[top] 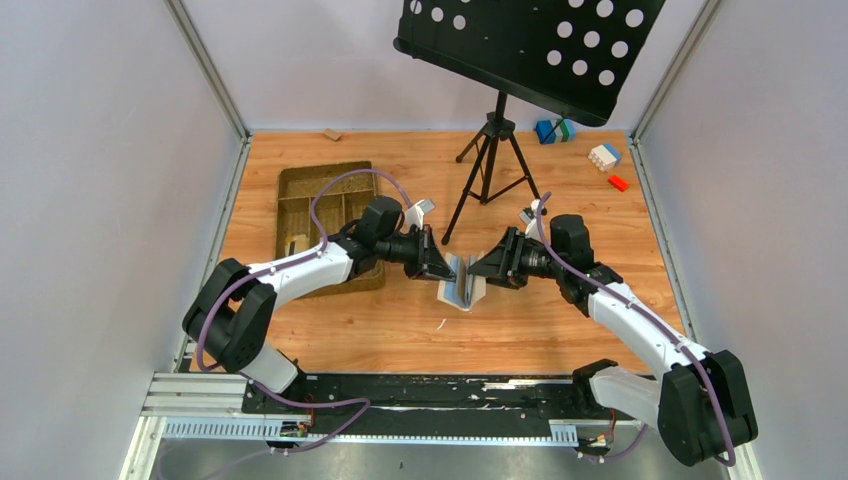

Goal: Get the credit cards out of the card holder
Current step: Remove the credit card from the card holder.

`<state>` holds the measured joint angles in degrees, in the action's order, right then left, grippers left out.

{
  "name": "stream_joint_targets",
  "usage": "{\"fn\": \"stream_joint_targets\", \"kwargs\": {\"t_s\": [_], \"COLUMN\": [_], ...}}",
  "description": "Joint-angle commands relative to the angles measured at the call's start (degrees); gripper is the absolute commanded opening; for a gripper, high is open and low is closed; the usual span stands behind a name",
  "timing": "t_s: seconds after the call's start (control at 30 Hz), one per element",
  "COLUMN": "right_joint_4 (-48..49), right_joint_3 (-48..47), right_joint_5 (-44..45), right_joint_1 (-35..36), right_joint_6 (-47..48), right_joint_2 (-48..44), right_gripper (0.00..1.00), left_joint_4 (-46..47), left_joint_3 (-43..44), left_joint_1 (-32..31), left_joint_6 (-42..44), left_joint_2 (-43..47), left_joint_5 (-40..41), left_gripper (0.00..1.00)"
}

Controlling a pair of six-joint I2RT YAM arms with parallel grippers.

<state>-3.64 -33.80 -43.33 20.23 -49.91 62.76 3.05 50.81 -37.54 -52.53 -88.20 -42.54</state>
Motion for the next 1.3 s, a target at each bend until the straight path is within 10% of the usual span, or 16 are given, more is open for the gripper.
{"fn": "stream_joint_targets", "kwargs": {"t_s": [0.0, 0.57, 1.1, 1.27], "right_joint_4": [1.87, -5.38, -6.61, -9.47], "right_joint_3": [-0.66, -6.96, -7.68, -8.11], "right_joint_5": [0.88, 5.79, 6.31, 7.48], "right_joint_1": [0.35, 6.89, 7.69, 7.65], "right_joint_6": [0.36, 3.42, 3.71, 4.77], "right_joint_2": [-0.55, 5.54, 6.12, 6.00], "right_gripper": [0.52, 0.86, 0.45, 0.48], "left_joint_4": [0.77, -2.78, -1.35, -0.08], "left_joint_3": [2.28, 3.64, 2.53, 1.71], "left_joint_1": [-0.47, -0.83, -1.04, -1.31], "left_joint_6": [1.12, 3.34, 1.70, 0.68], "left_joint_2": [0.52, 0.14, 0.96, 1.43], "left_joint_5": [-0.70, 0.75, 1.18, 1.47], "left_gripper": [0.00, 0.00, 0.00, 0.00]}}
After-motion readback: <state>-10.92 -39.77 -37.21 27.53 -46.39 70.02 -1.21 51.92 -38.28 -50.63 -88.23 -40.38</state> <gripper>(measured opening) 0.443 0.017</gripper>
